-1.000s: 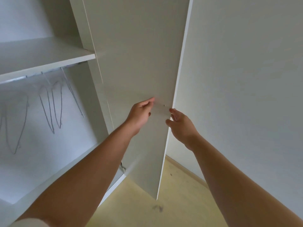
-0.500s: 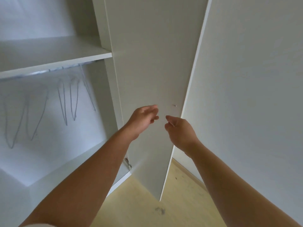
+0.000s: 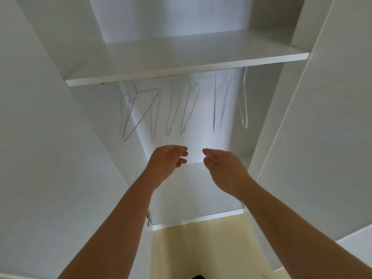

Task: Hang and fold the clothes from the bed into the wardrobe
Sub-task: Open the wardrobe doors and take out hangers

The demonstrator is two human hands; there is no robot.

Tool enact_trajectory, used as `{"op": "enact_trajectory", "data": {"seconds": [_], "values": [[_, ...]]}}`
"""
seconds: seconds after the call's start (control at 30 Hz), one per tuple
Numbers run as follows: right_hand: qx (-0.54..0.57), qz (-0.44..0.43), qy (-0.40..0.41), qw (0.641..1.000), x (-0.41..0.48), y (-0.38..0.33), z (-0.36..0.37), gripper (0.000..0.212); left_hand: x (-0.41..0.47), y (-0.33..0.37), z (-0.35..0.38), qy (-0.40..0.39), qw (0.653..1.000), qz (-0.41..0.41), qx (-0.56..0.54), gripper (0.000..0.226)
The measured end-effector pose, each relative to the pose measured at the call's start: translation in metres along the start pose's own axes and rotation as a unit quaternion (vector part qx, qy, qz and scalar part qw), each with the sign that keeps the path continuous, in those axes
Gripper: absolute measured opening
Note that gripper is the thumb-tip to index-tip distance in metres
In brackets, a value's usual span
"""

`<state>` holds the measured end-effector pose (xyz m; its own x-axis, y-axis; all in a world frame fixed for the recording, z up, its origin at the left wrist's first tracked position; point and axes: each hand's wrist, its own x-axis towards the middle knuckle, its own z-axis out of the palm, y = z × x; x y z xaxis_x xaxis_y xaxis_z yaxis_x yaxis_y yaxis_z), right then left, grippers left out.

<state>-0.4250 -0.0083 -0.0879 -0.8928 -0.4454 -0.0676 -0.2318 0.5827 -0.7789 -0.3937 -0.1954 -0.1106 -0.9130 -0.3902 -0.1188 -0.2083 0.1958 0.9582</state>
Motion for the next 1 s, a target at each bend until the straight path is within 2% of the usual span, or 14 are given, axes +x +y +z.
{"op": "enact_trajectory", "data": {"seconds": [0.1,0.23,0.4,0.5,0.63,0.7,0.77,0.83,0.9,1.0], "values": [[0.006,-0.034,-0.062,0.997,0.026,-0.032,0.047,0.043,0.013,-0.022,-0.061,0.088,0.996,0.005,0.008,0.022],[0.005,-0.041,-0.103,0.994,0.058,-0.057,0.089,0.043,0.054,-0.046,-0.129,0.172,0.985,-0.023,0.009,0.017],[0.010,-0.035,-0.111,0.993,0.091,-0.071,0.115,0.043,0.128,-0.066,-0.174,0.222,0.962,-0.057,0.149,0.027],[0.012,-0.026,-0.090,0.996,0.108,-0.071,0.117,0.042,0.175,-0.075,-0.182,0.248,0.949,-0.104,0.162,0.038],[0.026,0.003,-0.062,0.998,0.119,-0.059,0.113,0.041,0.215,-0.092,-0.183,0.201,0.938,-0.178,0.221,0.040],[0.021,0.017,-0.056,0.998,0.120,-0.052,0.111,0.041,0.228,-0.101,-0.184,0.193,0.938,-0.193,0.212,0.049],[0.012,0.024,-0.050,0.998,0.121,-0.047,0.108,0.041,0.236,-0.110,-0.182,0.195,0.948,-0.203,0.149,0.054],[0.007,0.029,-0.040,0.999,0.123,-0.044,0.103,0.040,0.239,-0.117,-0.179,0.211,0.955,-0.200,0.051,0.045],[0.006,0.035,-0.031,0.999,0.127,-0.043,0.098,0.040,0.241,-0.123,-0.175,0.217,0.960,-0.176,0.014,0.046],[0.005,0.042,-0.029,0.999,0.131,-0.043,0.094,0.041,0.243,-0.127,-0.170,0.213,0.969,-0.120,0.037,0.048]]}}
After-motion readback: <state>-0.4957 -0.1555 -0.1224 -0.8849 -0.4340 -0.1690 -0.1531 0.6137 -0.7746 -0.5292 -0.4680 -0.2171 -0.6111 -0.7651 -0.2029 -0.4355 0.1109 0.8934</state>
